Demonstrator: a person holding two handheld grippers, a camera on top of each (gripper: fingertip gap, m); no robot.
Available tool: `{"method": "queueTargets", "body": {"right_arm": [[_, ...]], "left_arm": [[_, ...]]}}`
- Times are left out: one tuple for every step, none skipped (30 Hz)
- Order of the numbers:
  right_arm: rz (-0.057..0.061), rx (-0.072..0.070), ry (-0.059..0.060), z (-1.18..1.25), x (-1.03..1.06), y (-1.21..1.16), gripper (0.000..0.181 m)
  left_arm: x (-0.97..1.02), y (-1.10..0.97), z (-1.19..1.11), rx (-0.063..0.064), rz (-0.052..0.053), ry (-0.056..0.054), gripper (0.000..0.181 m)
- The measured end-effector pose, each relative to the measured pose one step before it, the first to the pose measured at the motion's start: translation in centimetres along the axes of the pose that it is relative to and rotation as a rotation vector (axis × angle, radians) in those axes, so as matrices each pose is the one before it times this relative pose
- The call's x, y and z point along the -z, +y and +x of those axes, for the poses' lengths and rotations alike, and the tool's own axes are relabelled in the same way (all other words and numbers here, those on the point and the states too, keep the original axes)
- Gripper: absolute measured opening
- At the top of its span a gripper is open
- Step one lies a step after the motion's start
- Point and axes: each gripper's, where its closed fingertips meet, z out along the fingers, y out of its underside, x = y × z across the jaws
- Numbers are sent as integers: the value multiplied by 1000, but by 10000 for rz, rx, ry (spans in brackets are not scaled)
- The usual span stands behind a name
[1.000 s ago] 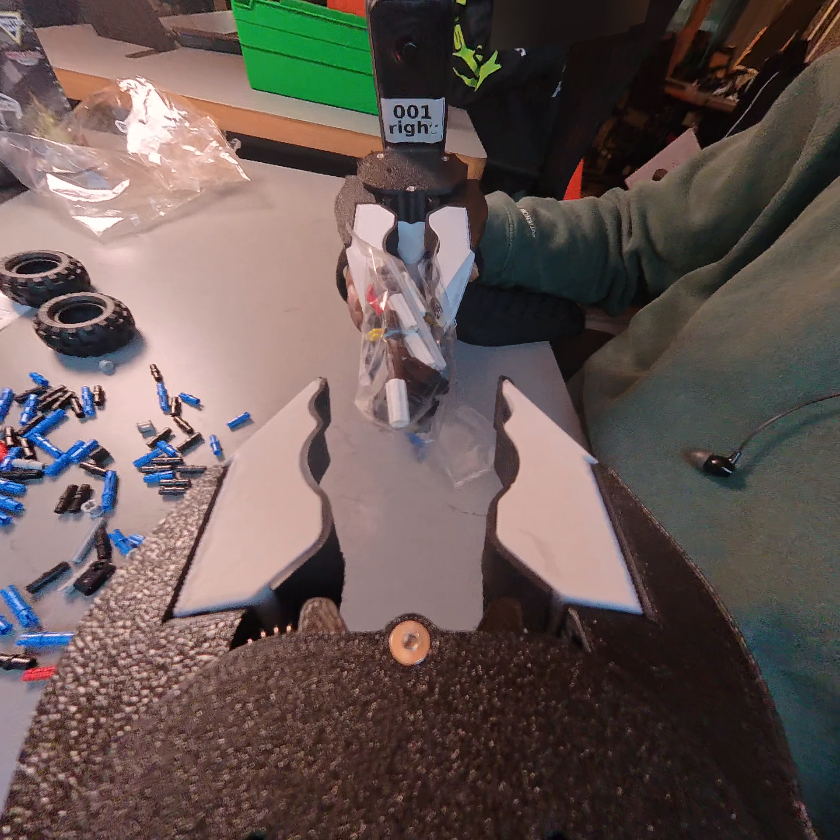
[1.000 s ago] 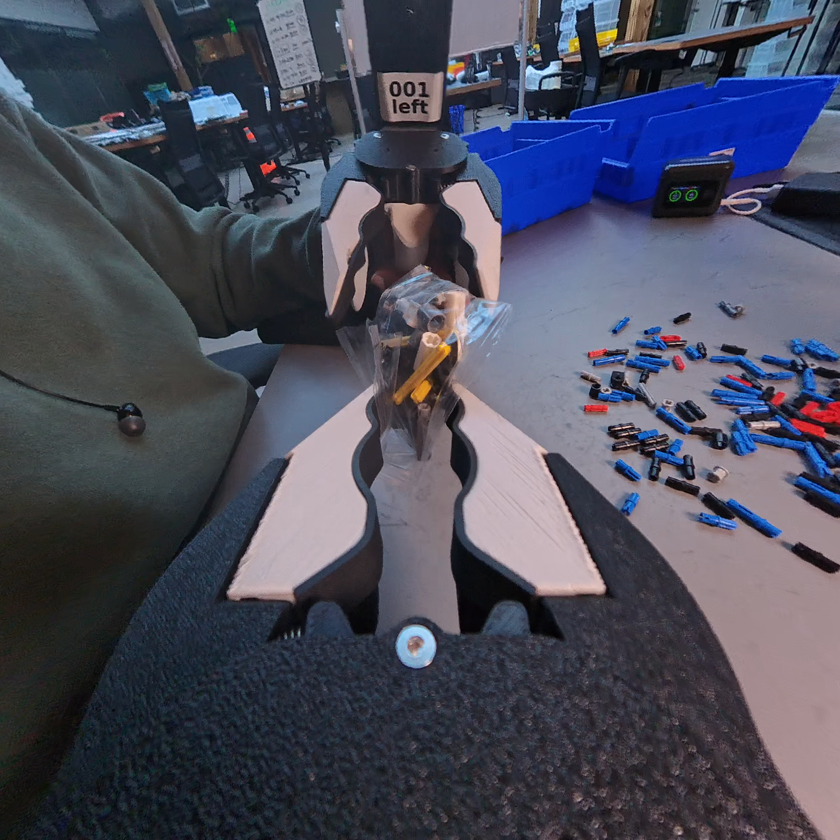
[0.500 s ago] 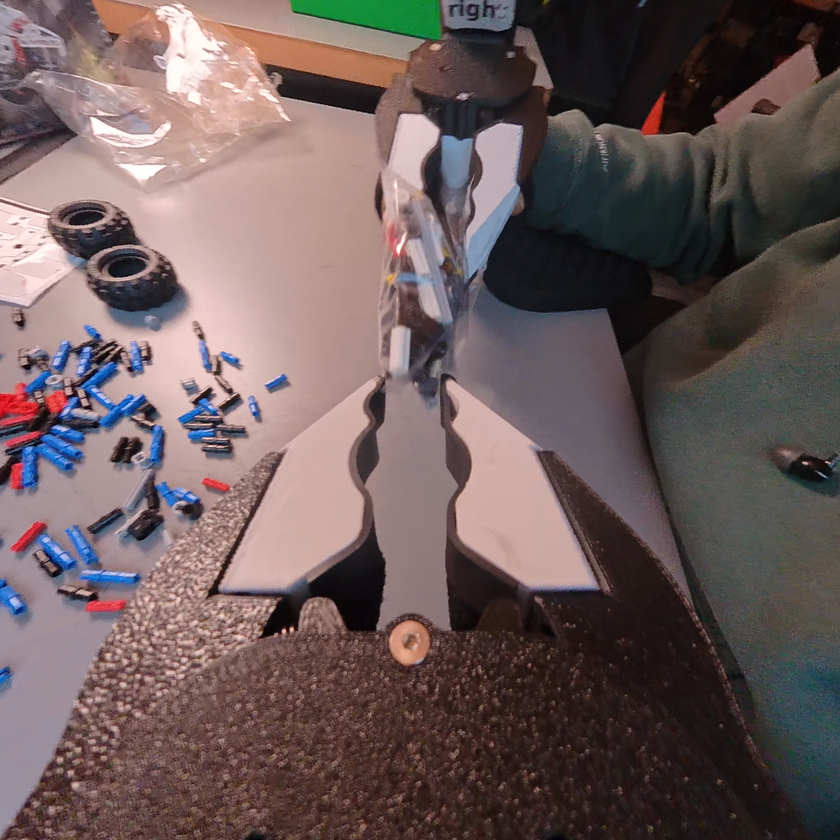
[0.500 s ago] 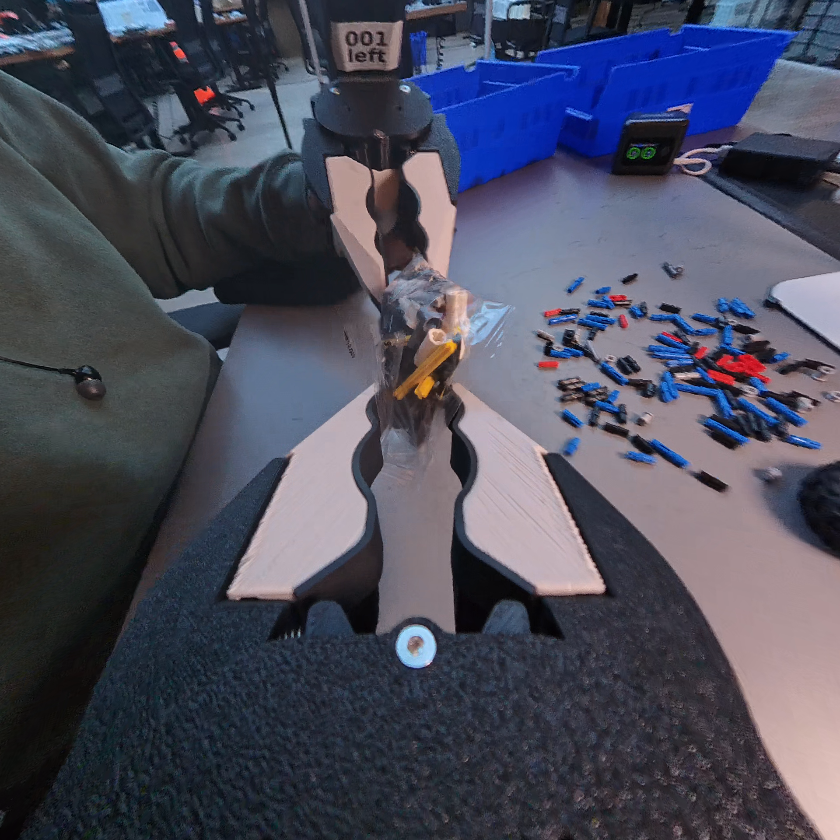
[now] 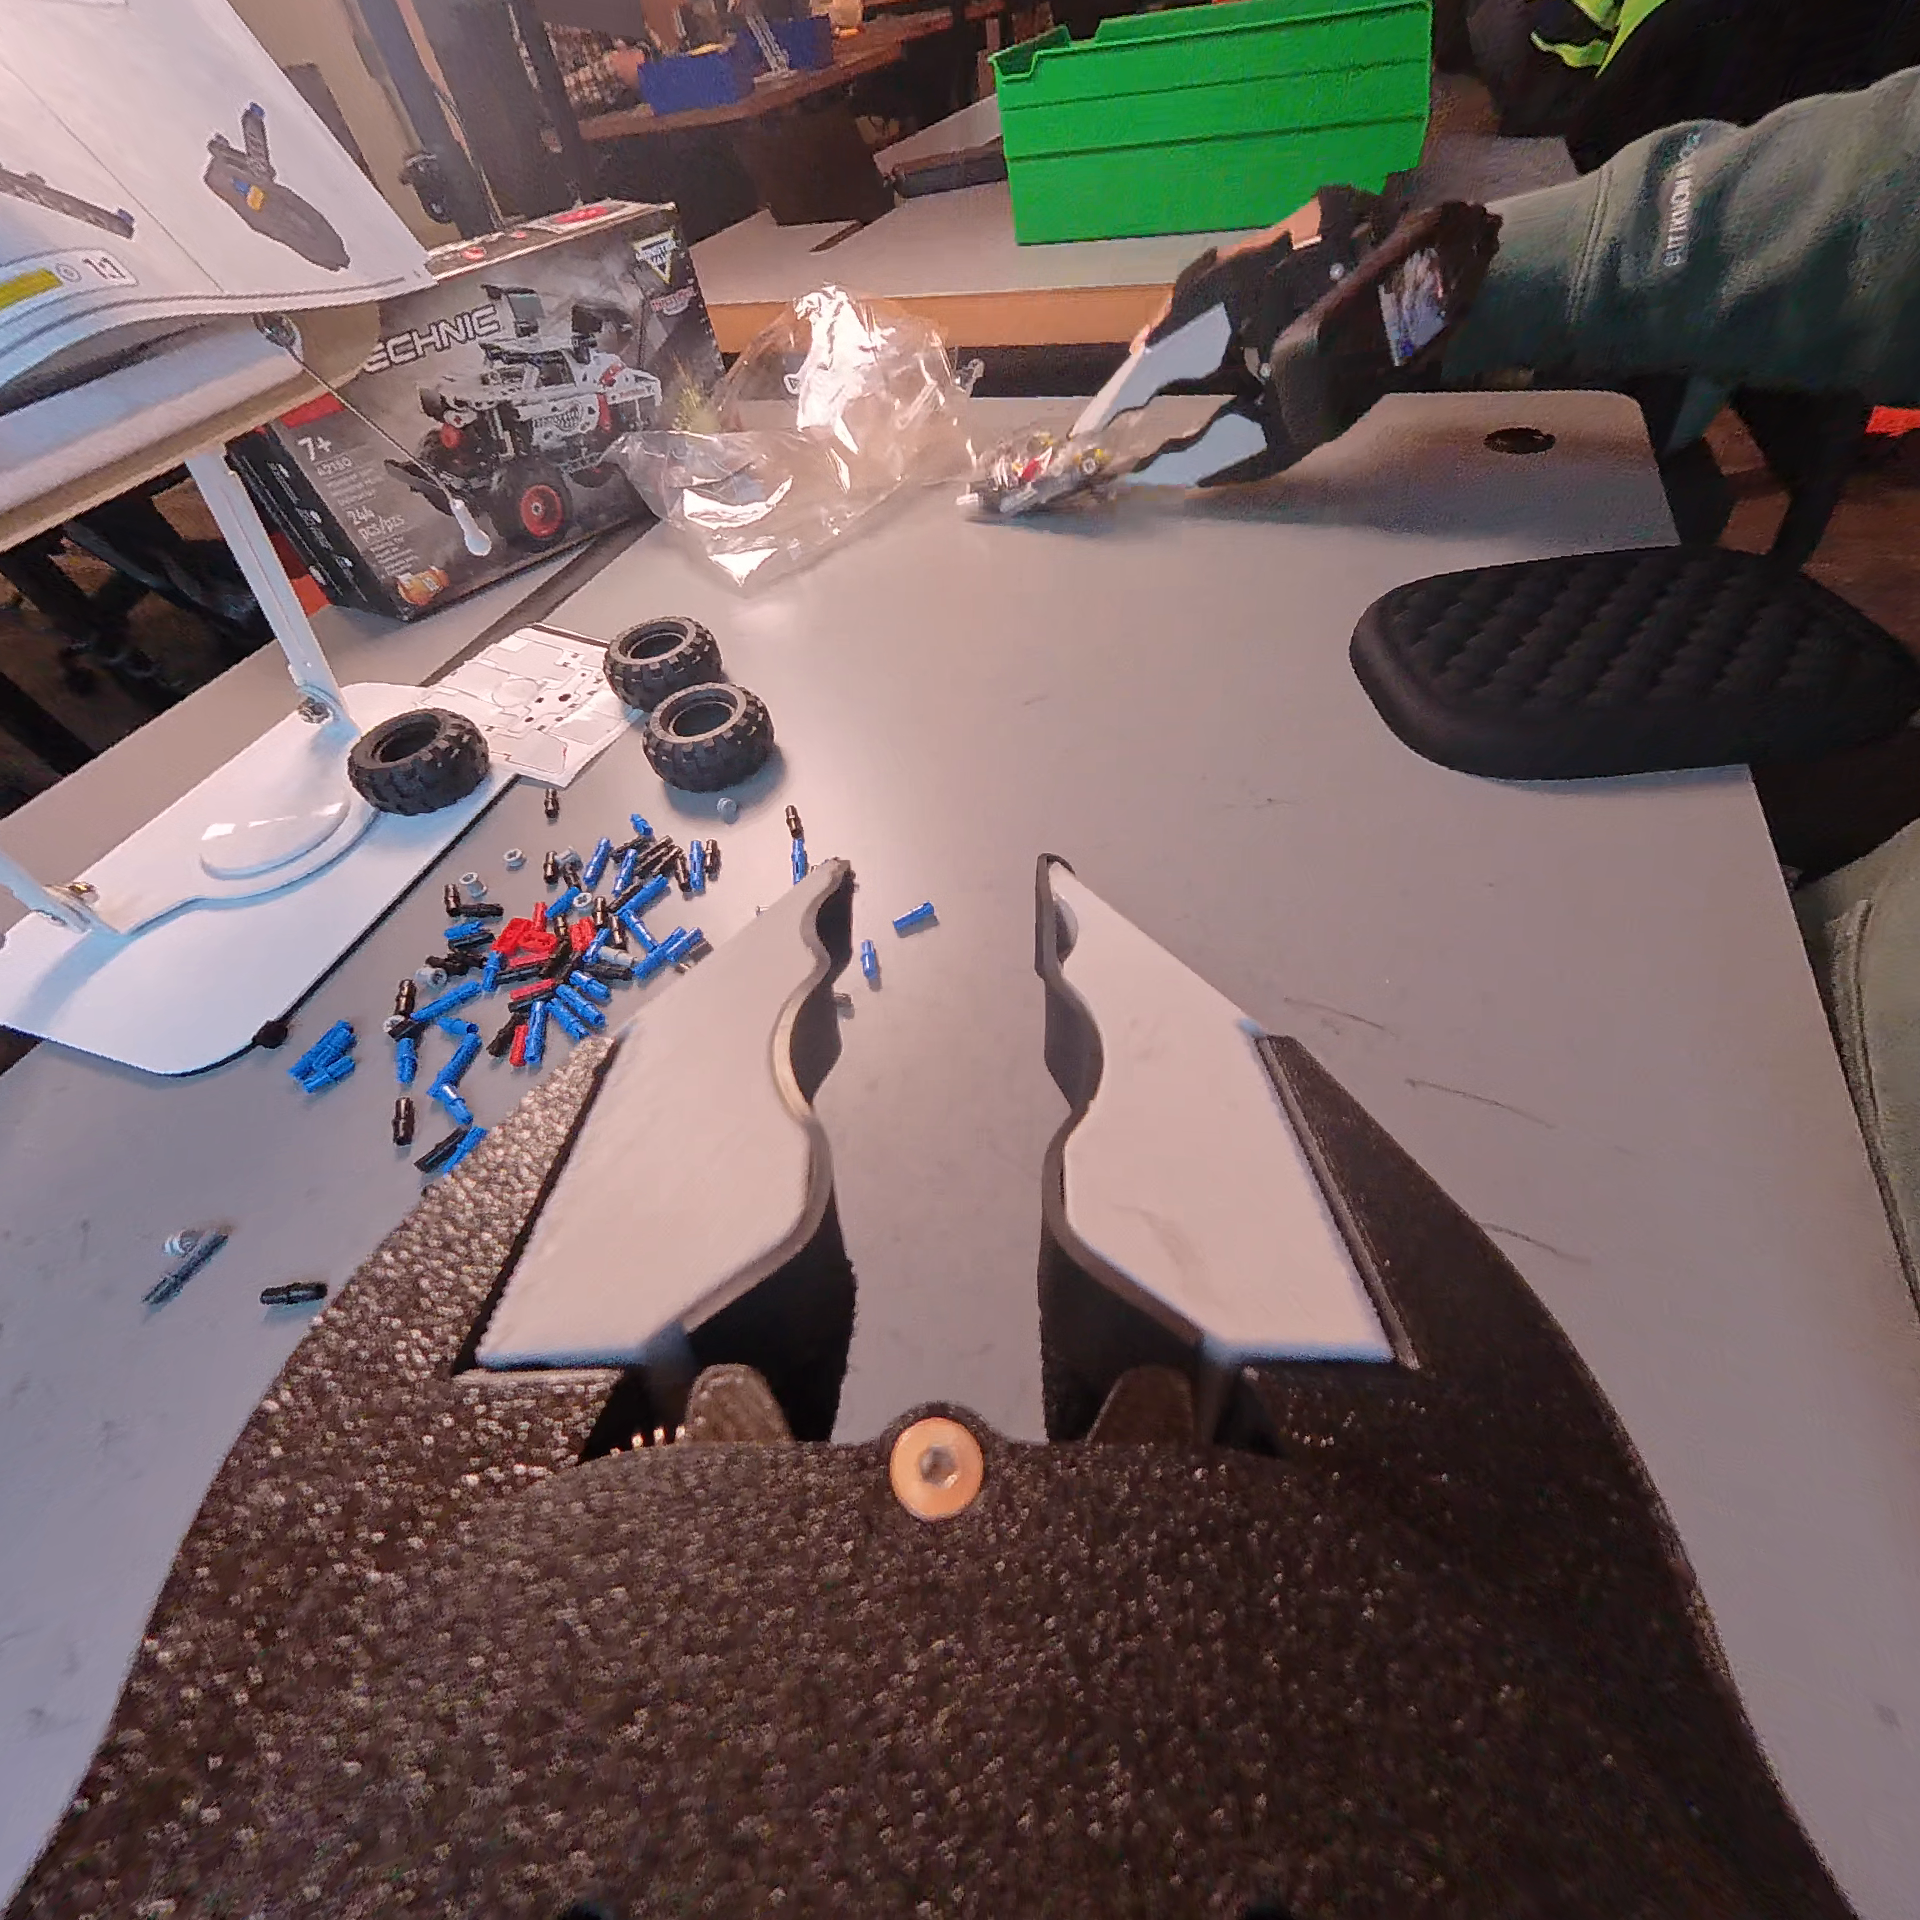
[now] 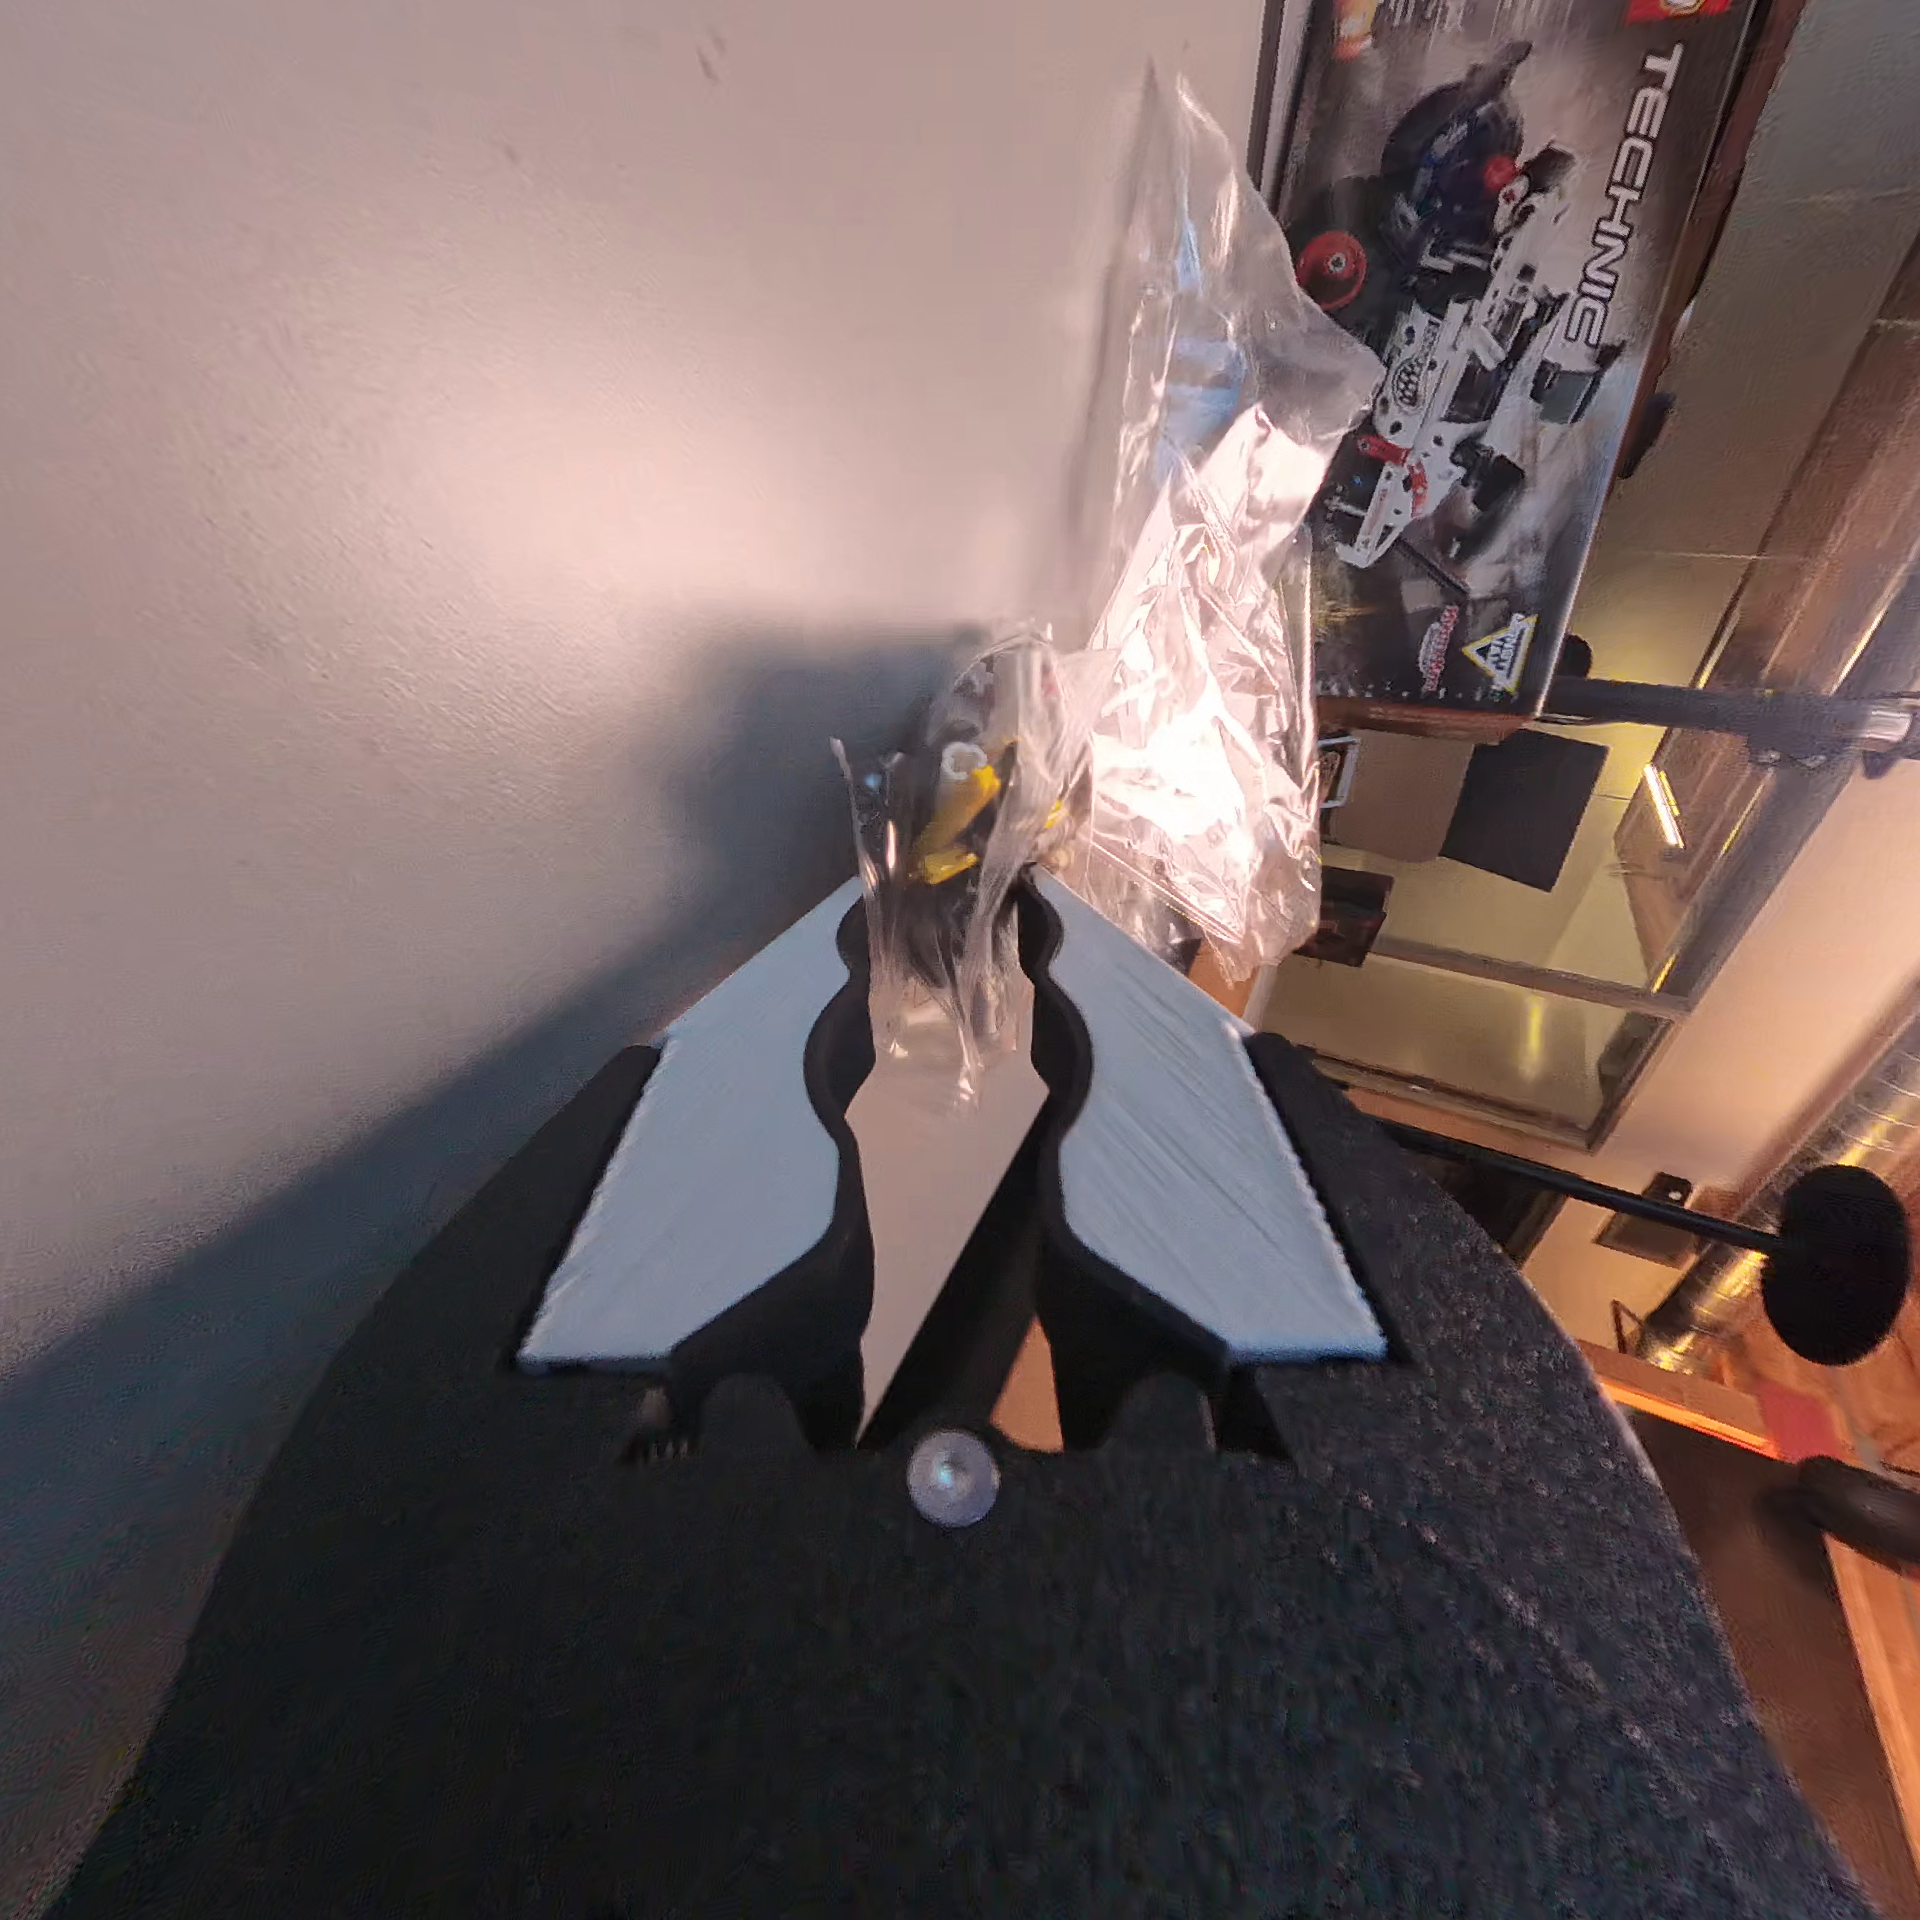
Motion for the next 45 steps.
{"method": "queueTargets", "body": {"right_arm": [[178, -363, -251, -377, 79, -460, 25], [166, -506, -486, -354, 119, -384, 26], [86, -399, -410, -183, 111, -249, 27], [42, -174, -322, -113, 112, -117, 28], [44, -151, -267, -94, 108, -87, 30], [72, -295, -277, -84, 112, -95, 32], [76, -342, -336, -133, 186, -60, 35], [102, -358, -320, -88, 232, -43, 40], [131, -479, -268, -28, 273, -65, 48], [132, -578, -292, -68, 313, -88, 56], [178, -573, -262, -86, 374, -195, 59], [294, -509, -139, 8, 456, -393, 61], [286, -423, -76, 9, 466, -443, 60], [247, -330, -34, -1, 407, -412, 59], [194, -257, 28, 19, 319, -320, 56], [24, -150, 123, 100, 137, -37, 52], [-163, -7, 142, 87, -44, 299, 49], [-173, 33, 54, -87, -209, 379, 45], [-201, -24, 5, -164, -324, 469, 40], [-364, -18, -56, -233, -442, 756, 31], [-329, 109, -93, -328, -485, 726, 25], [-115, 258, 69, -122, -387, 383, 24], [-17, 347, 211, 165, -219, 147, 24], [-106, 179, 137, 238, -82, 150, 24], [-74, -61, -61, 70, -21, 16, 24], [-20, -51, -81, 20, 38, -35, 24], [4, 61, -67, -36, 95, -10, 28], [43, -15, -108, -98, 198, -86, 33], [144, -226, -118, -73, 357, -335, 39], [345, -334, -21, 84, 571, -783, 42], [545, -370, 63, 157, 749, -1242, 42], [708, -426, 76, 95, 798, -1695, 43], [784, -445, -3, -126, 708, -1961, 45], [717, -400, -22, -265, 481, -1933, 48], [637, -333, -25, -359, 245, -1808, 52], [554, -281, -30, -413, 47, -1609, 54], [462, -219, 138, -188, -119, -1377, 49], [418, -109, 419, 245, -165, -1184, 30], [457, -47, 512, 435, -176, -1120, 5], [397, -155, 416, 451, -286, -935, 0], [94, -264, 370, 646, -472, -428, 0], [47, -183, 363, 830, -577, -252, 0], [70, -113, 392, 1053, -675, -198, 0], [-96, -81, 336, 1172, -859, 113, 0], [-306, -34, 212, 1122, -1098, 455, 3]], "left_arm": [[13, 48, -93, 60, 21, -8, 34], [-49, 115, -66, 116, -18, 48, 34], [-102, 136, -31, 126, -35, 70, 34], [-134, 129, 6, 94, -37, 69, 35], [-120, 119, 64, 57, -51, 65, 35], [-89, 116, 106, 13, -55, 43, 36], [-37, 99, 132, -32, -49, 24, 36], [-19, 100, 149, -48, -47, 24, 37], [5, 92, 135, -40, -42, 18, 37], [4, 91, 83, -20, -37, 15, 38], [-5, 79, 51, 5, -35, 21, 38], [-14, 71, 24, 26, -28, 23, 39], [-22, 43, 7, 35, -14, 23, 39], [-42, 27, 4, 34, -5, 34, 39], [-50, 18, 30, 35, -11, 42, 39], [-50, 29, 30, 26, -12, 30, 40], [-39, 29, 59, 5, -11, 27, 40], [-14, 11, 87, -19, -8, 22, 40], [18, -10, 80, -33, 0, 8, 40], [29, -33, 45, -25, 6, -8, 40], [22, -50, 21, -4, 11, -9, 40], [5, -33, -17, 18, 13, -7, 40], [-1, -9, -29, 32, 10, -8, 41], [-20, 16, -24, 41, 1, -4, 41], [-36, 39, -46, 45, -5, -10, 41], [-35, 21, -20, 45, 0, -7, 41], [-22, 2, -13, 43, 12, -6, 41], [-1, -31, -53, 36, 28, -39, 41], [32, -52, -107, 34, 39, -71, 41], [71, -86, -165, 41, 63, -99, 41], [92, -179, -234, 49, 113, -124, 40], [107, -214, -241, 67, 148, -95, 40], [92, -240, -282, 98, 155, -97, 40], [83, -233, -355, 106, 162, -123, 40], [69, -197, -329, 109, 142, -100, 40], [62, -170, -322, 102, 123, -102, 41], [72, -114, -316, 83, 85, -115, 42], [79, -10, -246, 54, 33, -92, 43], [90, 40, -221, 34, 11, -85, 43], [119, 30, -194, 23, 25, -90, 44], [146, 23, -168, 7, 35, -77, 43], [145, 10, -163, 9, 20, -69, 43], [139, -20, -169, 15, 34, -69, 43], [119, -65, -178, 26, 50, -56, 43], [91, -72, -149, 41, 42, -29, 43]]}}
